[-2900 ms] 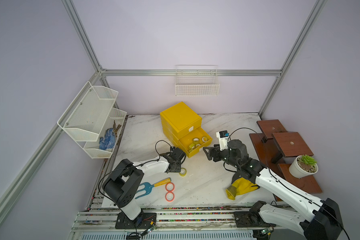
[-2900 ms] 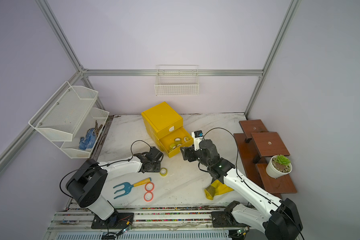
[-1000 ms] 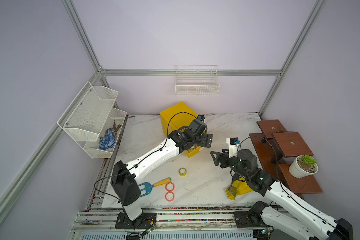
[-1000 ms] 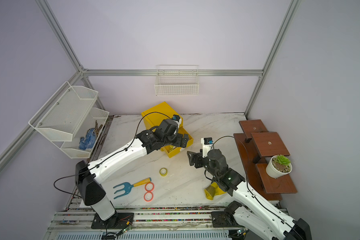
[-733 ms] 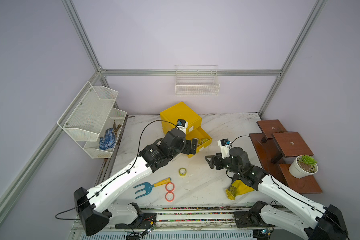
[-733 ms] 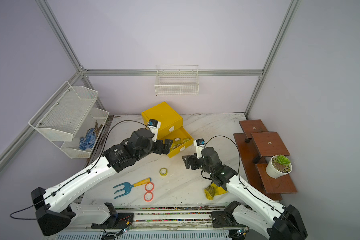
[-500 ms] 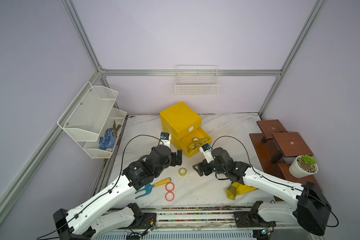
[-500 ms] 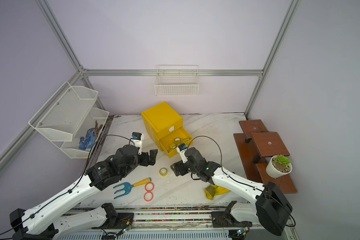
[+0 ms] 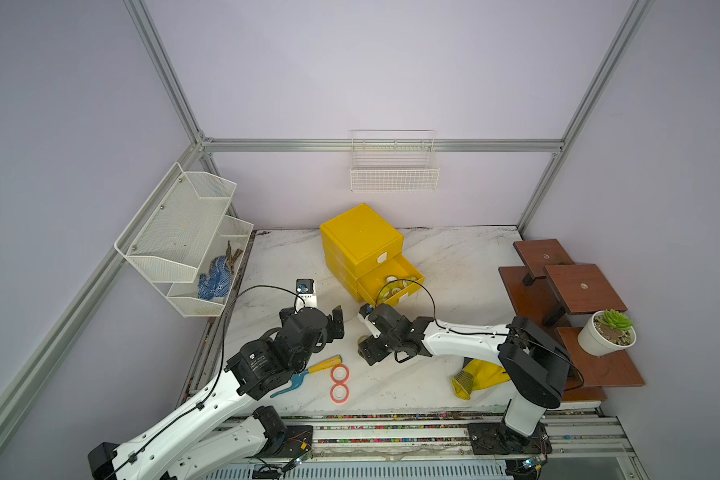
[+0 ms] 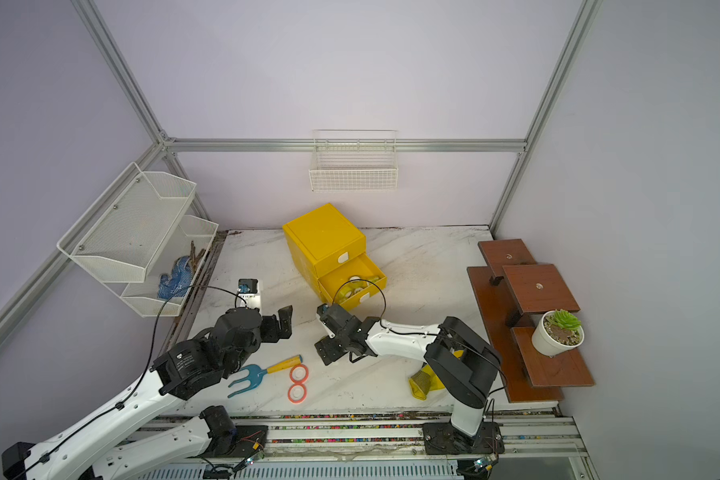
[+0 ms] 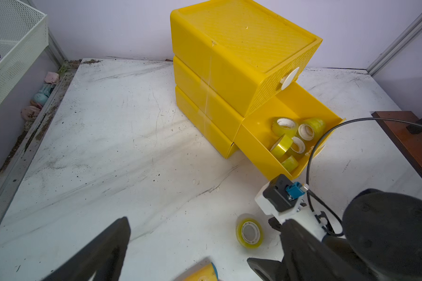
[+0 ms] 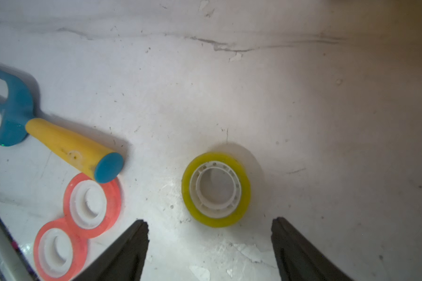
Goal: Place the transparent tape into the drawer according to color
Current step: Pick up the tape from the drawer.
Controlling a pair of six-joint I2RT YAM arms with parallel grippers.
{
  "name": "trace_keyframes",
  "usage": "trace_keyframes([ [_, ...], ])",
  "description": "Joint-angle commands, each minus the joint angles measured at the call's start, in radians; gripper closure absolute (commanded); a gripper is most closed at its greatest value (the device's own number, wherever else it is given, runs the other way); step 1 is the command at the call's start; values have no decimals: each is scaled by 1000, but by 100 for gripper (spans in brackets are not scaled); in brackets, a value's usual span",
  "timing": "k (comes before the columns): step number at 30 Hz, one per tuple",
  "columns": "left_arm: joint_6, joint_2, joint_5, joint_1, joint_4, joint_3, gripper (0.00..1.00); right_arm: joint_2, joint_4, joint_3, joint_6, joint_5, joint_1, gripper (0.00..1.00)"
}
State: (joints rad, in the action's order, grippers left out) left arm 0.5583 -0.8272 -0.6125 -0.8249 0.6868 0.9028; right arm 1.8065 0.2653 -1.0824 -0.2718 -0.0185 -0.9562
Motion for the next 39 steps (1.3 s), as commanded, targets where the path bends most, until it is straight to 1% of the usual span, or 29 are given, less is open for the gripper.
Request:
trace_keyframes([
  [1, 13, 11, -33, 6, 2, 1, 0, 27, 19, -38, -3, 72, -9, 18],
  [10, 10, 2, -44, 7, 9, -8, 0, 111, 44, -105, 11, 86, -19, 31],
  [13, 11, 2, -49, 9, 8, -10, 0, 125, 61, -113, 7, 90, -22, 33],
  [14, 11, 1, -49, 9, 7, -10, 0, 127, 65, -113, 3, 89, -23, 38],
  [20, 11, -3, -43, 9, 4, -13, 0, 116, 48, -89, 1, 64, -28, 47],
  [24, 17, -8, -43, 9, 6, -18, 0, 55, 5, -67, -1, 1, -28, 49],
  [28, 26, -8, -44, 9, 5, -26, 0, -45, -35, -47, -1, -75, -26, 51],
  [32, 32, -6, -51, 9, 8, -28, 0, -142, -36, -44, -6, -128, -25, 52],
  [35, 37, -2, -59, 9, 11, -28, 0, -221, -12, -43, -18, -119, -20, 52],
  [39, 44, 13, -70, 10, 9, -36, 0, -349, 18, -31, -23, -46, 0, 52],
])
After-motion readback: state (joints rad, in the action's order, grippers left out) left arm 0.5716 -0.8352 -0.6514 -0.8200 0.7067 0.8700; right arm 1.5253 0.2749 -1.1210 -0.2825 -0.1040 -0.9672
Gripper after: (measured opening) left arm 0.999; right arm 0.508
